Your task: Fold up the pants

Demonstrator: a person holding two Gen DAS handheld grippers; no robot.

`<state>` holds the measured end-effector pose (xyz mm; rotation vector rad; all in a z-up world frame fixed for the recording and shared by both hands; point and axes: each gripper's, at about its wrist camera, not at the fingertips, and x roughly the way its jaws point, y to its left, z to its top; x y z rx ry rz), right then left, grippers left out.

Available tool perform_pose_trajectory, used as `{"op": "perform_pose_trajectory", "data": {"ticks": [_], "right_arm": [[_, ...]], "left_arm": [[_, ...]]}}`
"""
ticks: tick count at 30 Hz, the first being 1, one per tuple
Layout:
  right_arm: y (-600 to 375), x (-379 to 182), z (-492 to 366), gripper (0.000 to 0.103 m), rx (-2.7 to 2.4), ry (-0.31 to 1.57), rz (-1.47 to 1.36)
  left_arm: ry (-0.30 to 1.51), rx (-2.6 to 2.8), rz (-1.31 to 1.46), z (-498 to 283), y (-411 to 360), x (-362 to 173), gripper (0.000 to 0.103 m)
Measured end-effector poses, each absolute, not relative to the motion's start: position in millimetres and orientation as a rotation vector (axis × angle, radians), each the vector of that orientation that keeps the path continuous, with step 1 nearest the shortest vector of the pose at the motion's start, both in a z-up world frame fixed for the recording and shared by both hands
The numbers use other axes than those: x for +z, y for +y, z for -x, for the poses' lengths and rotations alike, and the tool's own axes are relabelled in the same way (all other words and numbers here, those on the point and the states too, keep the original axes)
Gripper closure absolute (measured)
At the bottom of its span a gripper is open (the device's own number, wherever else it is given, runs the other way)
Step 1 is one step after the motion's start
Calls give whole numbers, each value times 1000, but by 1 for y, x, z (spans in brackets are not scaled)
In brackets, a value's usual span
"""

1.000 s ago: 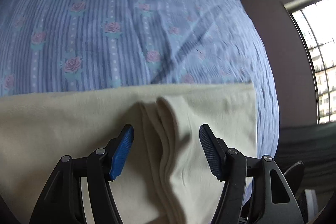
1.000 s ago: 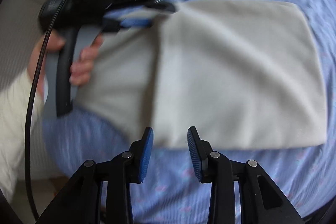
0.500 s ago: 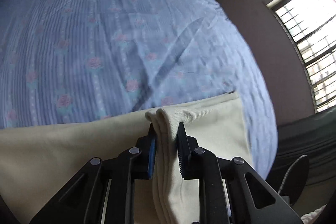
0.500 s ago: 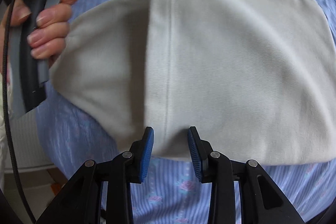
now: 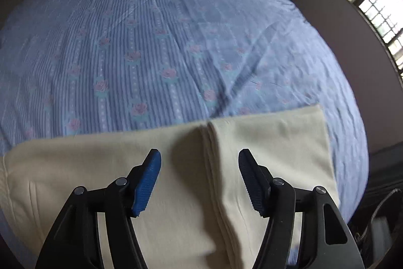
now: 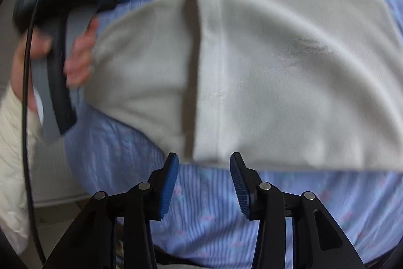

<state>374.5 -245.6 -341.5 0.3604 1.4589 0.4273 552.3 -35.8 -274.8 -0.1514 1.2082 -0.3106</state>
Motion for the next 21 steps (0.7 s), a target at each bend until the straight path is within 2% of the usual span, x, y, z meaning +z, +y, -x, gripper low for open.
{"op": "perform_pose_trajectory", "data": {"ticks": [4,9,16,17,19,20,21], "right_arm": [[-305,-327,-358,50,277,1417,-394],[-367,-333,-359,50,97,1439,-386],[-366,-338,-348,49,58,1421,-411],[-366,-336,-346,49,63,1419,-408],[-364,-334,-342,49,77,1416,-401],[-367,-331,-340,49,83,1412,-396],[-370,-328,-338,49,86,1410,-391]], "left_arm": [[1263,-372,273,-501,-37,-275,39],[1383,-335,393,-442,-51,-310,39],[1465,-198,507,-426,-72,-354,43],[1466,-197,522,-426,-76,-357,46],[1475,-201,497,-426,-85,-358,67],[1484,-191,478,-427,-90,-359,81],[1472,-195,502,-425,-89,-354,87]]}}
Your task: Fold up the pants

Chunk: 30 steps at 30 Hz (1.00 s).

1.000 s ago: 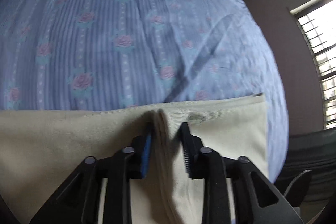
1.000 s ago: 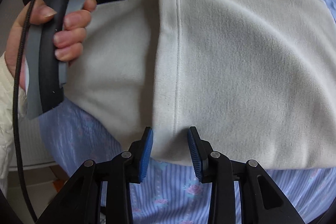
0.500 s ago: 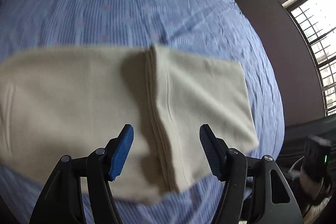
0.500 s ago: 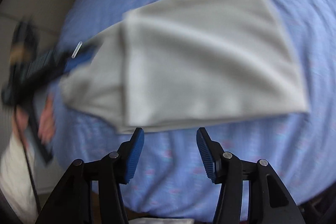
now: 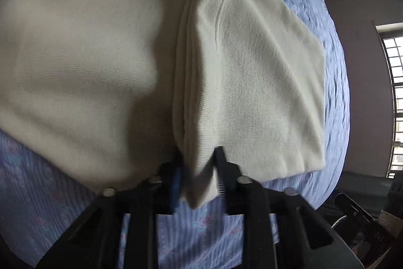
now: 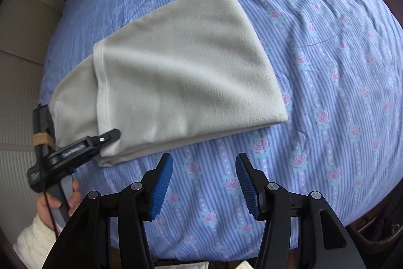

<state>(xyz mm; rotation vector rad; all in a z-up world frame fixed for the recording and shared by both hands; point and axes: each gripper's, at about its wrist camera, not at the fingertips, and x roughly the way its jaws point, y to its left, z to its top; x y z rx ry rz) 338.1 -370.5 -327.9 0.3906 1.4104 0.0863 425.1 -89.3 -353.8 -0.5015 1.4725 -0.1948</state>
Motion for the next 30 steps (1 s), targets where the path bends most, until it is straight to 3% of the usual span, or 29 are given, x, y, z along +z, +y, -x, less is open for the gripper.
{"op": "perform_pose_trajectory", "data": {"ticks": [7,15,20,24,30], "right_arm": [[-371,-316,-332,49,125,1392,-375],[-360,-296,-325,49,179,1374,-334],[-337,-276,-325,49,236,1342,-270],[-304,-258,-325,36,283,1296,-213],[-232,-245,-336,34,361,1275,-159]], "left_arm": [[1440,-176,435,-417,-81,-338,87],[1398,6,351,-392,-64,-310,48],[1279,81,430,-348,-19,-268,36],[1179,157,465,-318,22,-239,28],[1078,206,520,-309,86,-231,20]]}}
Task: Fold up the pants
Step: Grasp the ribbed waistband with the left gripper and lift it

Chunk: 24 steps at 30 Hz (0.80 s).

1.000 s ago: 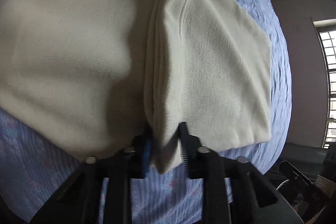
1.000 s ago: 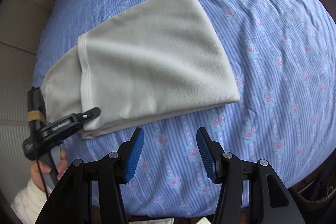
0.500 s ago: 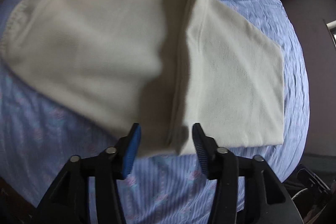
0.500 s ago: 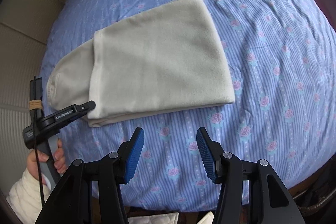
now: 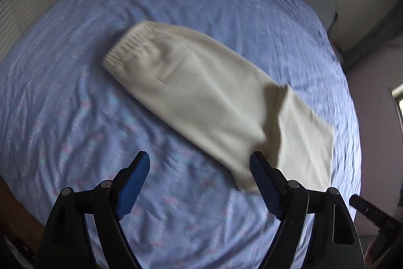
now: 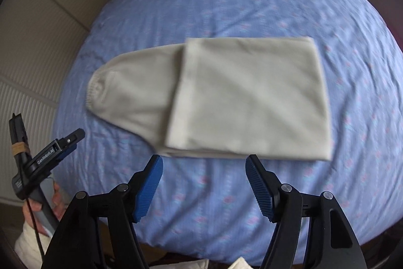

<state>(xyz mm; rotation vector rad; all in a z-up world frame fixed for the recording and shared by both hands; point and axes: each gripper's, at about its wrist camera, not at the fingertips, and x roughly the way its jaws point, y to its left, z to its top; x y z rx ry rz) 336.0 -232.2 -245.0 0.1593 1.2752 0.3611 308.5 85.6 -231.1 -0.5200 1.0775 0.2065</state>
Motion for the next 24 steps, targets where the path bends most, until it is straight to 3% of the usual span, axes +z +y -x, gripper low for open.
{"op": "perform_pose_trajectory", "data": {"ticks": [7,13,24], "right_arm": [[-139,-257,-362,34,385,1298,-54],[-75,-286,-405,34,363,1361,9],[-17,-307,-448,34,389,1375,85]], "left_arm": [[1034,130,724,-330,171,-279,23],[1030,139,889,-353,228,-336,36],[959,17,1094,-392,274,-393,48]]}}
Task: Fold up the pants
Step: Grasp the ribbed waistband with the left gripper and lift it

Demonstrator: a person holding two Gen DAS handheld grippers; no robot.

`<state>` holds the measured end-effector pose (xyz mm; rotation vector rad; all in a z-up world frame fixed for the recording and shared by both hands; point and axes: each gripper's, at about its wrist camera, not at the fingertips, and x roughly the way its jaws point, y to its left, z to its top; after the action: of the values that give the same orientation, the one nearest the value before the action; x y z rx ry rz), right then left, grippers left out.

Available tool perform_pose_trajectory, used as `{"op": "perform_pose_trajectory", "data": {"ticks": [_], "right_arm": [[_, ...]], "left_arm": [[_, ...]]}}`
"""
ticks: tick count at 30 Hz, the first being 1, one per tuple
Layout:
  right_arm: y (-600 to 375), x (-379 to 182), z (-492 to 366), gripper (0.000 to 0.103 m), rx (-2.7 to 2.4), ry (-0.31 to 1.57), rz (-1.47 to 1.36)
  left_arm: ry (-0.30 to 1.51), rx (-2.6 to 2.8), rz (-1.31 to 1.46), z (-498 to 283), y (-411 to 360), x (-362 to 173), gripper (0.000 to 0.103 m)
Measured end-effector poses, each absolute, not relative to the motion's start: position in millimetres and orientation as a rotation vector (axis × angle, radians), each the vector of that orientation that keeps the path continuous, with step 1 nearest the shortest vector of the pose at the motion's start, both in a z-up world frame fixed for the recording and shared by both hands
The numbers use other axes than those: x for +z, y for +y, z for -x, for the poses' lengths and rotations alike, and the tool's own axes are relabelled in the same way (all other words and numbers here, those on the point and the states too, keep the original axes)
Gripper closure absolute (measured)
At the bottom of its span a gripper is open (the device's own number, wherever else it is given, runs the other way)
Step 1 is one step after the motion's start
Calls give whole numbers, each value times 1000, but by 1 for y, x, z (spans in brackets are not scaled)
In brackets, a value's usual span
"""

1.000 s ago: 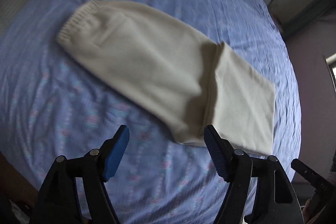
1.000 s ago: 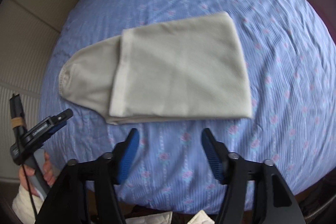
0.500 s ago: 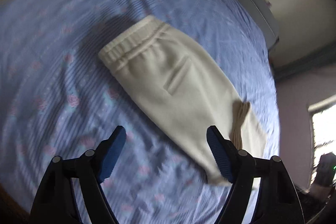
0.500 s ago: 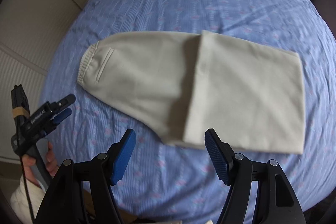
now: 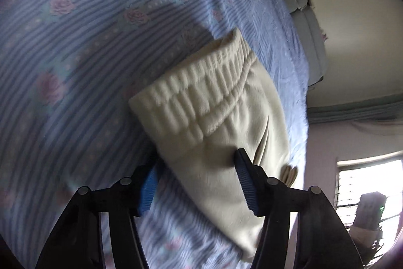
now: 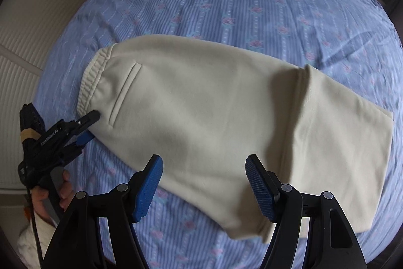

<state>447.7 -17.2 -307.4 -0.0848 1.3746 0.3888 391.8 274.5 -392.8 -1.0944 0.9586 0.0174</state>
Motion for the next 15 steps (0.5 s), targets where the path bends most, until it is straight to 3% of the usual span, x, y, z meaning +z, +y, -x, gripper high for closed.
{"op": "perform_pose_trajectory", "data": {"ticks": [10,12,15], "right_arm": [[23,-300,-433,34,494,1366,139],[21,-294,-431,34,499,1355,133],[4,-280,-430,34,490,1328,98]], "left_arm": [[880,-10,1239,-429,294,-414,56],[908,23,1208,-430,292,-406,70],[930,51,1041,-430,281,-363,77]]}}
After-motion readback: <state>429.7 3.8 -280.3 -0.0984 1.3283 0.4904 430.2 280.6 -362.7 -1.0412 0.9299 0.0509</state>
